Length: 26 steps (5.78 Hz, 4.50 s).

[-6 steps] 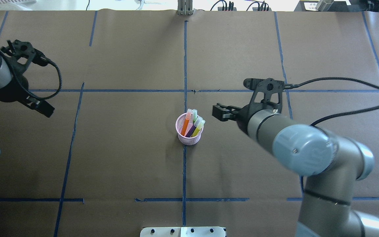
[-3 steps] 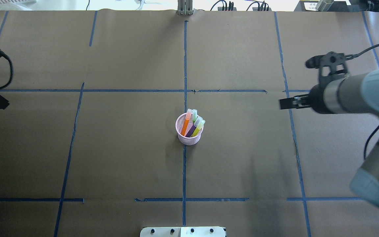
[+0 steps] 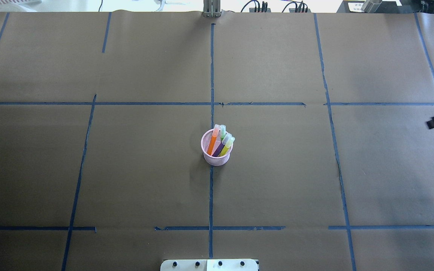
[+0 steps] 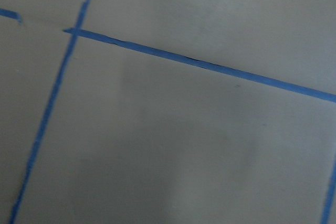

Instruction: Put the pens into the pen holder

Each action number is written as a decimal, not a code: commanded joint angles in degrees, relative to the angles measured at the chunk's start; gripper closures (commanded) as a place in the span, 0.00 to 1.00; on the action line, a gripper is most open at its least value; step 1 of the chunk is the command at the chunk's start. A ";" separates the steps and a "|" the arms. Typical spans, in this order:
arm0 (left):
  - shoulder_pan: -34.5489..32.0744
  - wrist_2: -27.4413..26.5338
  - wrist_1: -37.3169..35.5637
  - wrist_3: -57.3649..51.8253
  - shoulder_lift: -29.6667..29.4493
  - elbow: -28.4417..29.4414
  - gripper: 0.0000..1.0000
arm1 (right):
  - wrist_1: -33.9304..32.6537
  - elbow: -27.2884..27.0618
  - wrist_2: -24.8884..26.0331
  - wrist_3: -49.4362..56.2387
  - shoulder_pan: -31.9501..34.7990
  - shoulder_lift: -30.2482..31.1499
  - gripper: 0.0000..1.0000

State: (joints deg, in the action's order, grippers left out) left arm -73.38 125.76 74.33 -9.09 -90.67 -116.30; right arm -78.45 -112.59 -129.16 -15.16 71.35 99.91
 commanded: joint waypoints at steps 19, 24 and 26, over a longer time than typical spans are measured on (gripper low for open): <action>-16.70 5.63 6.53 -0.49 17.11 6.70 0.00 | -12.78 9.49 -5.66 18.06 16.80 2.13 0.00; -16.35 5.73 6.27 -1.01 15.79 6.96 0.00 | -12.69 9.32 -5.75 18.50 16.80 2.22 0.00; -16.35 5.55 6.53 -0.75 15.97 7.58 0.00 | -12.69 9.41 -5.84 17.97 16.80 2.31 0.00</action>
State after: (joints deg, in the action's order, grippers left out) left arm -89.74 131.43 80.80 -9.98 -74.78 -108.98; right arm -91.14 -103.21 -134.98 3.05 88.15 102.16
